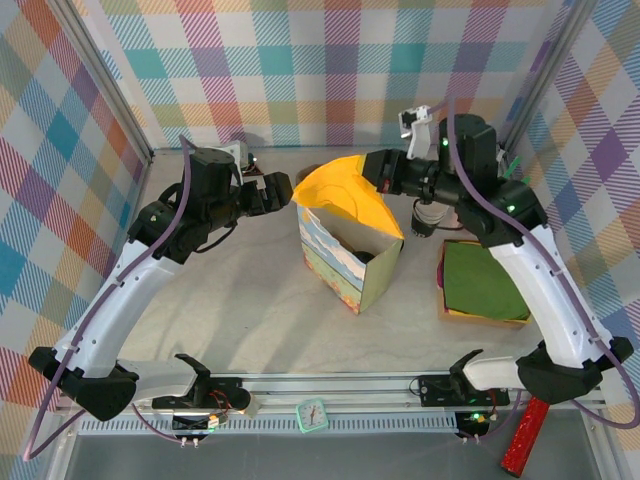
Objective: Pack the takeout coffee
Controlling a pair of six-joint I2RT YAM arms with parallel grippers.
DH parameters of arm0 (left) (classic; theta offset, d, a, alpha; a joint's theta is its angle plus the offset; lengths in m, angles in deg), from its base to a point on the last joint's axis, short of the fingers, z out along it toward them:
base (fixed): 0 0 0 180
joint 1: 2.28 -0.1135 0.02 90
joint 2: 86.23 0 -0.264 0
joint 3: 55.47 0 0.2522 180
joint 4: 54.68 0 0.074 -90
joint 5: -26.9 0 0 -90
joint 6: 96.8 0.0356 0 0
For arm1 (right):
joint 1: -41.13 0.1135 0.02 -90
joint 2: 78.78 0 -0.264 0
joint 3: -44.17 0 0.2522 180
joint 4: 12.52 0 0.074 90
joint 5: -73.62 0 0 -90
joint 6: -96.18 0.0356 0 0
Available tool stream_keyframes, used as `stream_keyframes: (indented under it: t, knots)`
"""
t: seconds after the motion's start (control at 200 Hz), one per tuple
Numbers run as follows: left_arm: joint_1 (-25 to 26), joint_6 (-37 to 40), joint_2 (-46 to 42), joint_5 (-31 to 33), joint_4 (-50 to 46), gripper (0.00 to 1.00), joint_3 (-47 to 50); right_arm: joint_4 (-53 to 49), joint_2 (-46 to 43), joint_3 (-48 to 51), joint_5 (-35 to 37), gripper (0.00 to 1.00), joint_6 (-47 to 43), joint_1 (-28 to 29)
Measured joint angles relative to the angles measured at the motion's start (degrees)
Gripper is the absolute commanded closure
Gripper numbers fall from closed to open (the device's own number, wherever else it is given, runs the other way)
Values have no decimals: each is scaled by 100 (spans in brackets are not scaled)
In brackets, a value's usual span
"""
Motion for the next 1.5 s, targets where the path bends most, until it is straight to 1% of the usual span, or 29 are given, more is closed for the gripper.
stream_keyframes:
  t: [0.2,0.33,0.605,0.7,0.845,0.915,0.935,0.97,1.04,1.12,1.16,1.25,1.31,1.355,1.45,1.475,1.5]
  knots:
    - [0,0,-9,4,-7,0,55,516,-105,1064,184,100,247,39]
    - [0,0,-13,26,-7,0,55,651,-107,1493,356,100,321,83]
    - [0,2,-15,42,-7,0,55,507,-369,2166,638,100,90,118]
    - [-2,2,-15,39,-7,0,55,330,-337,2339,636,100,-26,142]
    - [-4,2,-15,39,-7,0,55,-17,-138,2345,634,100,-282,240]
    - [-4,0,-15,39,-4,0,55,-184,-7,2330,634,91,-422,308]
    - [-4,2,-15,39,-7,0,55,-258,55,2302,632,86,-466,330]
    - [-4,2,-15,39,-7,0,55,-385,162,2225,625,70,-531,363]
    - [-4,2,-15,37,-4,0,55,-601,439,1993,616,55,-647,433]
    - [-7,0,-15,37,-7,0,55,-791,713,1740,614,50,-802,505]
    - [-7,2,-15,37,-7,0,55,-841,787,1657,614,44,-846,529]
    - [-22,2,-15,39,-7,0,55,-1019,807,1495,669,39,-957,546]
    - [-39,2,-15,39,-7,0,55,-1130,807,1298,737,26,-1040,546]
    - [-52,4,-15,39,-7,0,55,-1187,802,1137,822,25,-1099,546]
    - [-72,2,-15,39,-7,0,55,-1320,769,798,1008,17,-1222,546]
    - [-76,2,-15,39,-7,0,57,-1349,748,719,1064,12,-1257,546]
    - [-85,2,-15,42,-7,0,59,-1375,719,658,1115,1,-1274,546]
